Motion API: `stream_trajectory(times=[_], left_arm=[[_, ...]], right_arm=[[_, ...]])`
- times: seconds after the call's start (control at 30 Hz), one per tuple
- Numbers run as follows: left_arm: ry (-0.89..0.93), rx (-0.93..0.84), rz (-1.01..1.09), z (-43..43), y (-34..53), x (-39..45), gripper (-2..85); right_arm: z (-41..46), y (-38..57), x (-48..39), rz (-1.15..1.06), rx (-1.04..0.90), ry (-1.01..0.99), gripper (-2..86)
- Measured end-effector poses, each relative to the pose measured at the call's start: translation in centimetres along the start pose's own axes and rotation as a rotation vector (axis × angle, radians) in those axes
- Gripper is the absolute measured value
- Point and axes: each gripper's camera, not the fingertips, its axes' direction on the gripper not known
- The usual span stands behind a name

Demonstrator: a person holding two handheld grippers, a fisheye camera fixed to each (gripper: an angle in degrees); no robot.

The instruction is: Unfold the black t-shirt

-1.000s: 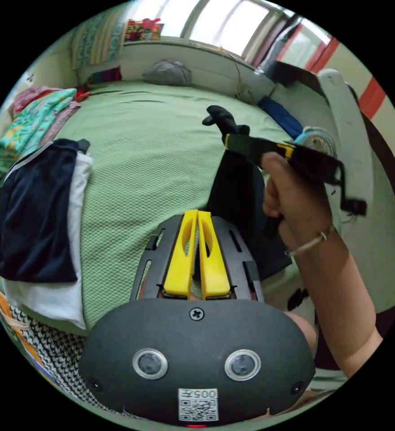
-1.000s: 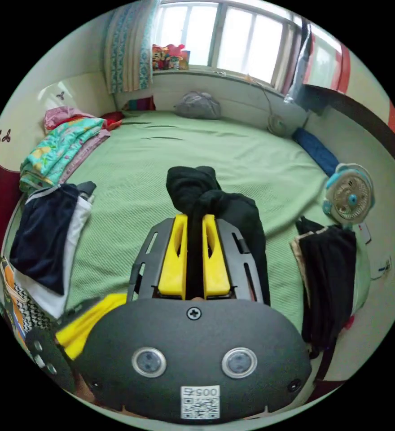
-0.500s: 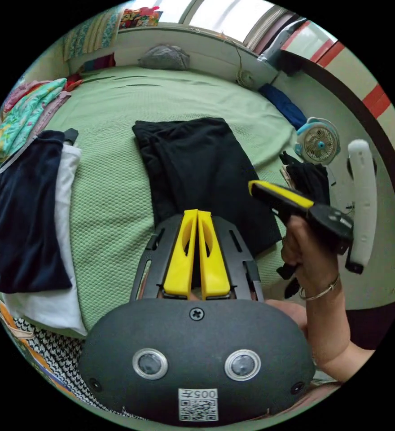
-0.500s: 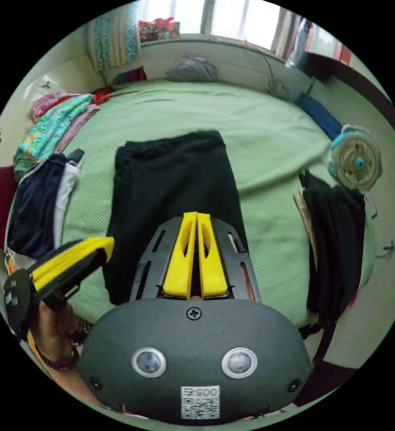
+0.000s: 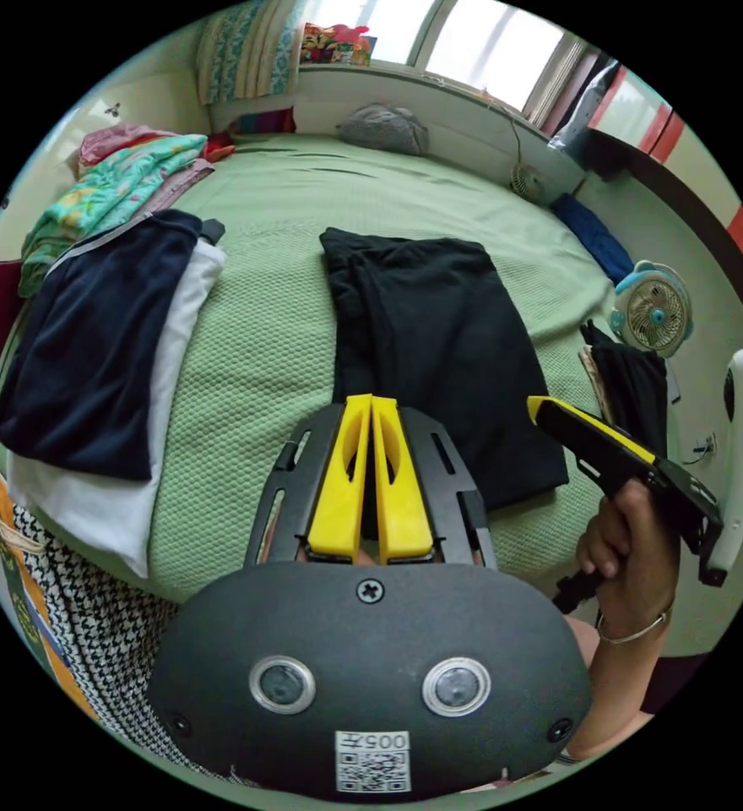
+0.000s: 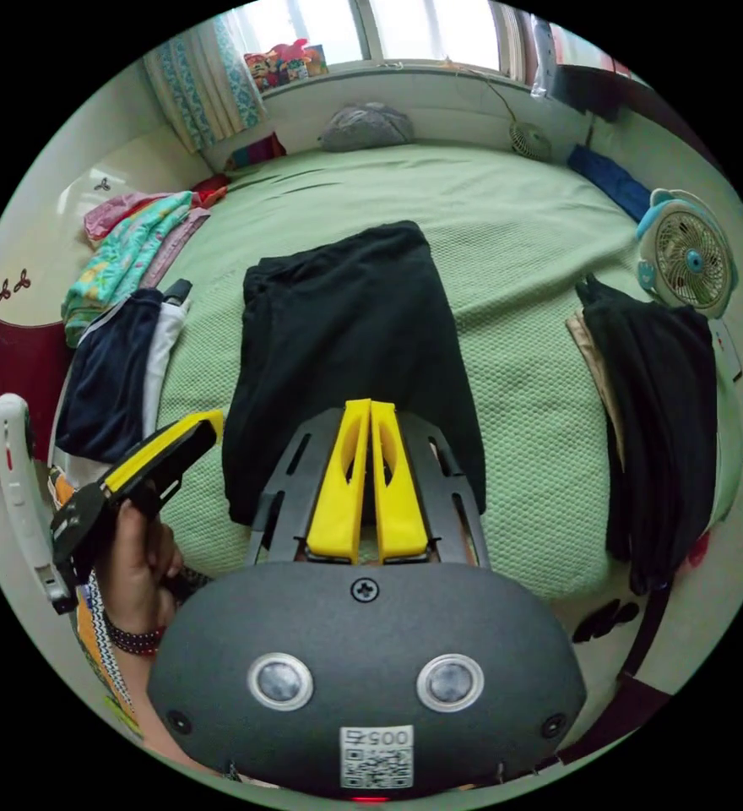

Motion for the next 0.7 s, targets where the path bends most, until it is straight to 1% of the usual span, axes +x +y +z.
stream_trajectory(times=[0.17, 0.33, 0.43, 0.57, 0.7], left_arm=[[-0.017, -0.068, 0.083, 0.7, -0.7, 1.6, -0.7], [0.02, -0.028, 0.109, -0.2, -0.8, 2.8, -0.7], [0.003, -0.033, 0.112, -0.6, -0.8, 3.5, -0.7], [0.041, -0.009, 0.096, -2.2, -0.1, 3.5, -0.7], [0.073, 0.027, 0.04, -4.2, 1.2, 2.5, -0.7]], right_arm=[[0.7, -1.1, 0.1, -0.006, -0.007, -0.081, -1.0], [0.5, -2.2, -1.0, -0.097, 0.032, -0.141, -1.0], [1.0, -2.4, -1.3, -0.115, 0.029, -0.073, -1.0], [1.8, -2.1, -1.3, -0.151, 0.005, -0.031, -1.0], [1.4, -1.3, -0.7, -0.182, 0.05, 0.0, -1.0]])
